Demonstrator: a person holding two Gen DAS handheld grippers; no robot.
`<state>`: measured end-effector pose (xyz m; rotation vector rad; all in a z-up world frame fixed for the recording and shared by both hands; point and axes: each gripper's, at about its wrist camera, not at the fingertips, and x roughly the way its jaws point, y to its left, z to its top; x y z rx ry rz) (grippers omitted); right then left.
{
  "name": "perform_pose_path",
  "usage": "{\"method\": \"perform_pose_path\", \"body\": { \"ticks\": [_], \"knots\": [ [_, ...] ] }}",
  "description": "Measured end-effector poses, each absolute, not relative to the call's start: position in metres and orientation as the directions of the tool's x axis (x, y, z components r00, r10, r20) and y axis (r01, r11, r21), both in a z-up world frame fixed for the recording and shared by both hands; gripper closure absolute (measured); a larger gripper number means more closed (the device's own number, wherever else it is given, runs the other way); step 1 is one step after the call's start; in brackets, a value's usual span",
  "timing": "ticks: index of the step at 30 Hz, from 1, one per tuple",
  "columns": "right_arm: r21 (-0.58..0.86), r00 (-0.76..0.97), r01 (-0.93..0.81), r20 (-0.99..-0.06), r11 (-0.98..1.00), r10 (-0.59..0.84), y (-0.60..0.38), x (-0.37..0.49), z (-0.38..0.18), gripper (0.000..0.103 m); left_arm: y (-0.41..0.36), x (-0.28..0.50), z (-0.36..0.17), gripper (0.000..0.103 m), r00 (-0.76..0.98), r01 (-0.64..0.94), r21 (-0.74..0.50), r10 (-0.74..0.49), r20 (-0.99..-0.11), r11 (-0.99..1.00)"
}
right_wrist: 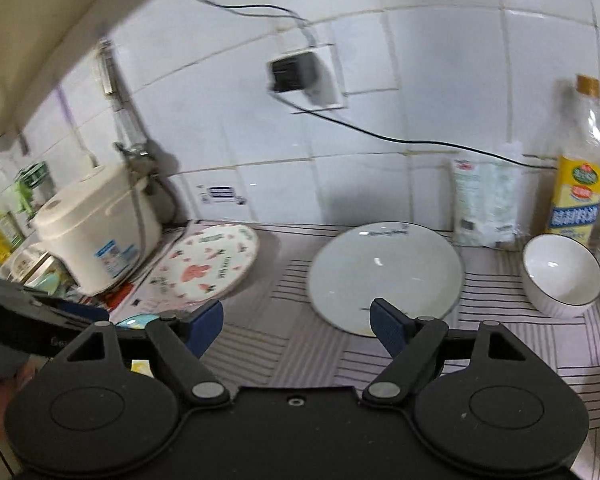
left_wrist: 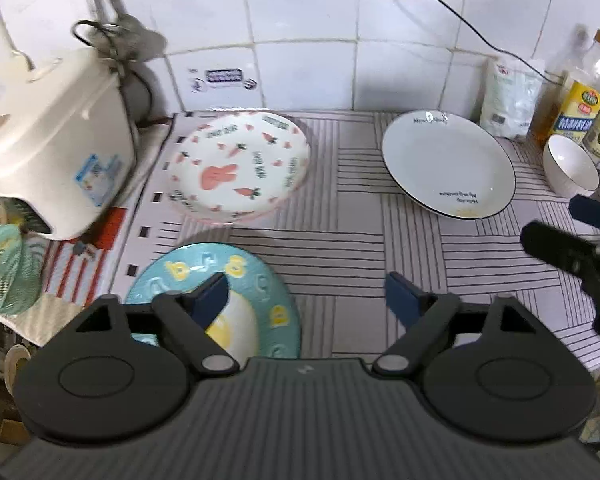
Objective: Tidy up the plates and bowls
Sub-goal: 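Move both grippers to the blue egg-print plate and grasp its rim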
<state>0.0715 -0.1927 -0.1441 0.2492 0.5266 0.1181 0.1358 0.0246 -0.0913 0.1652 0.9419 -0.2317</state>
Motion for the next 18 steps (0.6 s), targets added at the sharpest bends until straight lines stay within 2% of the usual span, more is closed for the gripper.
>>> {"method": "perform_pose_path", "body": {
  "ticks": [5,9,14,18],
  "knots": [
    [0.219,0.878,-0.098,-0.440,0.971,0.188,-0.160,0.054,-0.140,0.018,0.045,0.123,-0.088,0.010,0.579,0.275,0.037,-0.135,-0.804,0.961],
    [0.183,0.887,-0.108,-0.426,0.977,0.178,-0.138,0.044,-0.140,0.016,0.065,0.117,-0.093,0.004,0.574,0.265,0.027,-0.136,-0.807,0.964],
    [0.193,0.890,-0.104,-0.420,0.976,0.177,-0.117,0.040,-0.151,0.015,0.098,0.114,-0.111,0.004,0.558,0.225,0.021,-0.112,-0.823,0.974],
    [0.189,0.912,-0.087,-0.380,0.978,0.154,-0.095,0.036,-0.159,0.014,0.126,0.111,-0.126,0.004,0.566,0.200,0.017,-0.102,-0.818,0.980]
  ]
}}
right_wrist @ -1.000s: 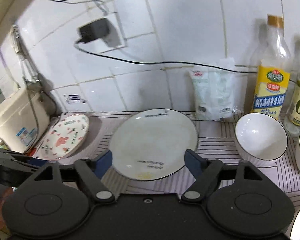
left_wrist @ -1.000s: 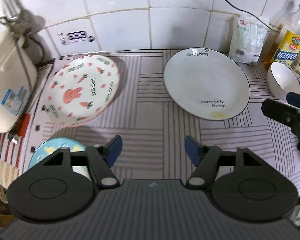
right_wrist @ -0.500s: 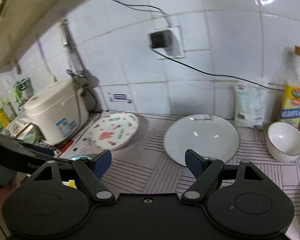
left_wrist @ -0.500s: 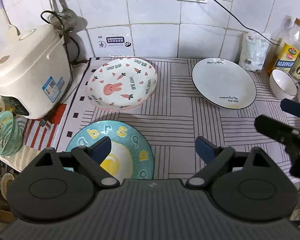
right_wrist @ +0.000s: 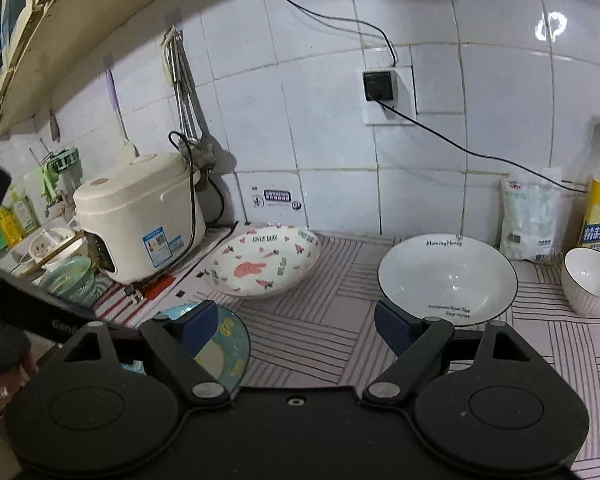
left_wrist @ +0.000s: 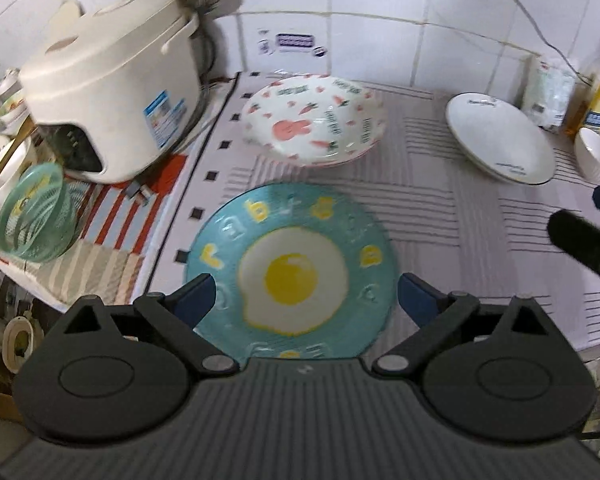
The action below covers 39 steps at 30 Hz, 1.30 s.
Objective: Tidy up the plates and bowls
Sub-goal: 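Move both grippers to the blue egg-print plate and grasp its rim, then lift the blue egg-print plate and carry it over the white plate with both grippers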
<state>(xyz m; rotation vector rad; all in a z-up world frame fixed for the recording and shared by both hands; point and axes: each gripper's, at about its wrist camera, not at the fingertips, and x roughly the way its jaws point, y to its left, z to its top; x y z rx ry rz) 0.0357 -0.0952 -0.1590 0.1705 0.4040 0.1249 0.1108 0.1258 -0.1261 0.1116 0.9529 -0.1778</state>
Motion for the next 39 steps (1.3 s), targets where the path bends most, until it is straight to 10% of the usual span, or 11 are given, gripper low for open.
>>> {"method": "perform_pose_path", "body": {
  "ticks": [13,30,36,39],
  "knots": [
    [0.318,0.818,-0.145,-0.495,0.937,0.294,-0.043,0.090,-0.228,0.014,0.189,0.129,-0.182,0.008,0.564,0.186,-0.017,-0.121,-0.817,0.982],
    [0.466,0.723,-0.094,-0.575,0.880,0.382,-0.030,0.133,-0.276,0.054,0.207,0.163,-0.225,0.063,0.461,0.224,-0.005,-0.111,-0.880,0.975],
    [0.531,0.704,-0.061,-0.578,0.845,0.413,-0.036,0.138,-0.284,0.088,0.215,0.169,-0.227,0.067,0.444,0.204,-0.053,-0.141,-0.885,0.978],
    [0.587,0.701,-0.033,-0.563,0.809,0.438,-0.042,0.138,-0.290,0.089,0.217,0.171,-0.228,0.067,0.442,0.196,-0.070,-0.152,-0.884,0.978]
  ]
}}
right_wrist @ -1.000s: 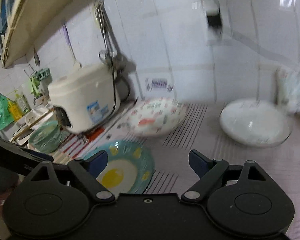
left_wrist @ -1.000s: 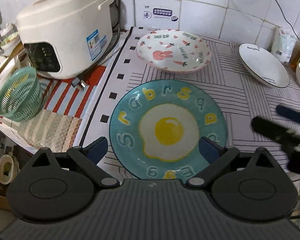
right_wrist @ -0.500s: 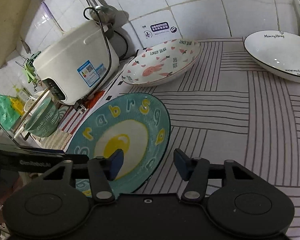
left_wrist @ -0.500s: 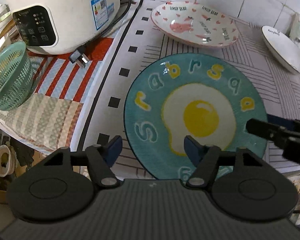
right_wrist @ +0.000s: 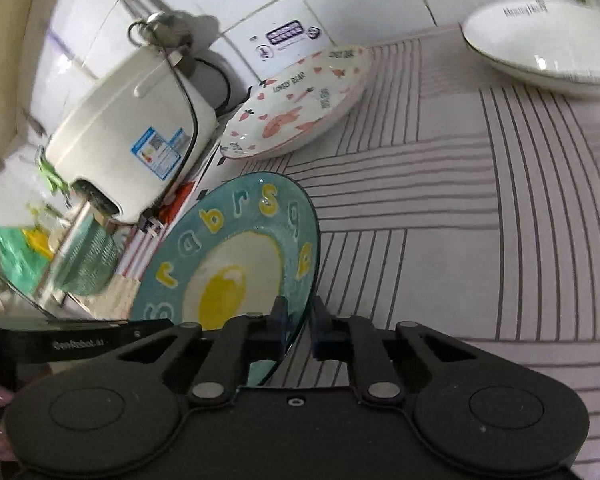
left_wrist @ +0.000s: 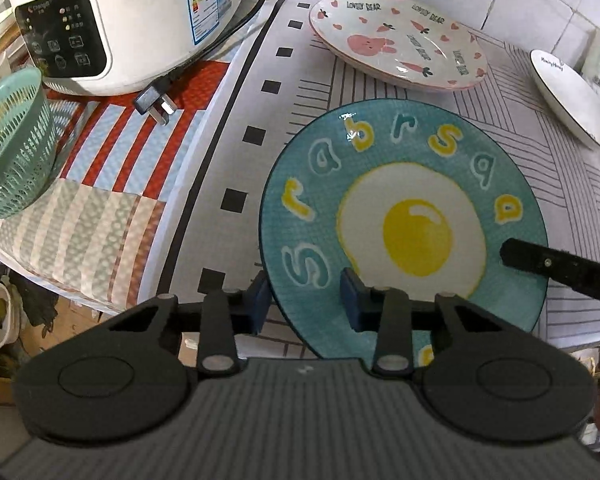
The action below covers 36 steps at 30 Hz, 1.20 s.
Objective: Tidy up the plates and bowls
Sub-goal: 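Lift the blue egg-print plate and carry it over the white plate with both grippers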
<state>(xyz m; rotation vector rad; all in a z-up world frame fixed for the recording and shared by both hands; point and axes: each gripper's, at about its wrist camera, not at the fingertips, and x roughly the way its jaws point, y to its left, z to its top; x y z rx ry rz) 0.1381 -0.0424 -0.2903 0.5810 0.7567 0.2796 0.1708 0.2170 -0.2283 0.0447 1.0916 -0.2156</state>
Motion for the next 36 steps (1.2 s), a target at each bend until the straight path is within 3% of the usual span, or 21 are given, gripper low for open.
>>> {"method": "perform_pose_path", "body": {
  "ticks": [10,23,36],
  "knots": [
    [0.709,0.673,0.031,-0.536,0.705,0.510,-0.057,0.150,-0.301,0.091,0.214,0.183,-0.225,0.067,0.353,0.243,-0.068,-0.153,-0.923,0.968],
    [0.640,0.659,-0.080,-0.541,0.764,0.522,-0.098,0.144,-0.274,0.088,0.169,0.170,-0.202,0.067,0.380,0.342,-0.091,-0.226,-0.897,0.935],
    [0.597,0.709,-0.135,-0.499,0.791,0.498,-0.196,0.121,-0.226,0.086,0.072,0.160,-0.154,0.067,0.446,0.392,-0.103,-0.287,-0.848,0.914]
  ]
}}
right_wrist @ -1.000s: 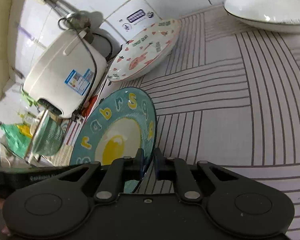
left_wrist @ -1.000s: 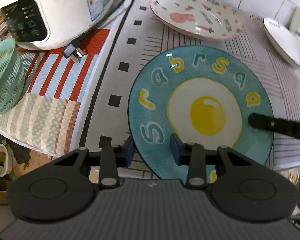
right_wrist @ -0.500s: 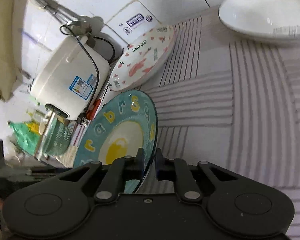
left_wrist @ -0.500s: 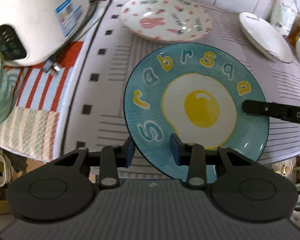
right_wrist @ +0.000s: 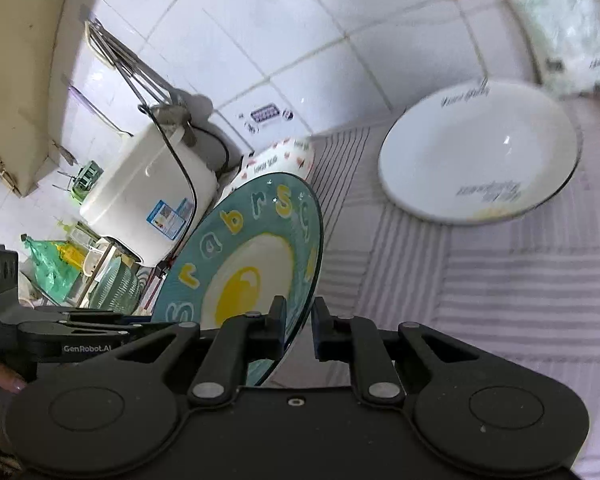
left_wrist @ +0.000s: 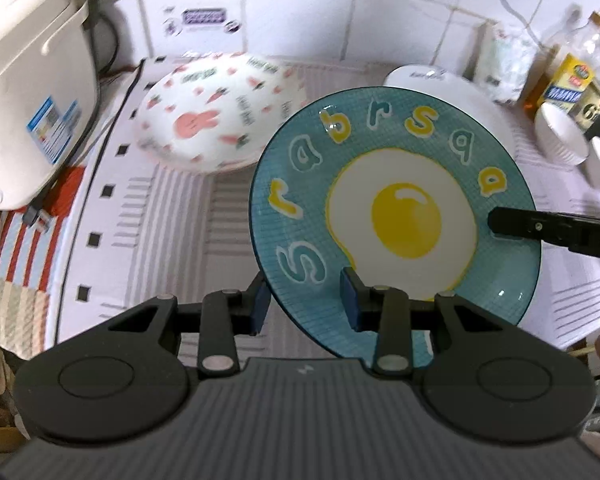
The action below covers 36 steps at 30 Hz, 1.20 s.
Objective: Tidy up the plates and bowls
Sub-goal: 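Lift the blue egg-print plate and carry it over the white plate with both grippers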
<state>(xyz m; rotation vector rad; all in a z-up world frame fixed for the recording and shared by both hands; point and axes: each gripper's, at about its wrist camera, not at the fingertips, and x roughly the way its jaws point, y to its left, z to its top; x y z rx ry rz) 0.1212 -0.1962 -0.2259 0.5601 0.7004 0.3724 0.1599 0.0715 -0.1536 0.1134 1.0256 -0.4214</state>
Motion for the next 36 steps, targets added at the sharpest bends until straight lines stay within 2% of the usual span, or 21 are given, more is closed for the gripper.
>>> {"method": "perform_pose_path", "body": {
  "ticks": [9,17,24,28,36],
  "knots": [
    [0.553,0.710,-0.178,-0.500,0.814,0.495,-0.263,0.111,-0.199,0.084,0.012,0.155,-0.136,0.067,0.487,0.391,-0.098,-0.296,-0.822,0.915],
    [0.579,0.690,-0.165,-0.511,0.798,0.513,-0.301,0.115,-0.203,0.084,-0.024,0.158,-0.136,0.067,0.508,0.354,-0.090,-0.272,-0.817,0.931],
    [0.591,0.683,-0.159,-0.512,0.791,0.520,-0.325,0.126,-0.208,0.083,-0.048,0.173,-0.150,0.068,0.506,0.343,-0.111,-0.283,-0.815,0.933],
    [0.615,0.701,-0.113,-0.507,0.780,0.501,-0.339,0.135,-0.213,0.084,-0.055,0.192,-0.165,0.068,0.471,0.318,-0.171,-0.312,-0.825,0.933],
    [0.608,0.683,-0.060,-0.554,0.792,0.477,-0.351,0.161,-0.228,0.084,-0.068,0.223,-0.185,0.067,0.451,0.297,-0.188,-0.311,-0.836,0.936]
  ]
}}
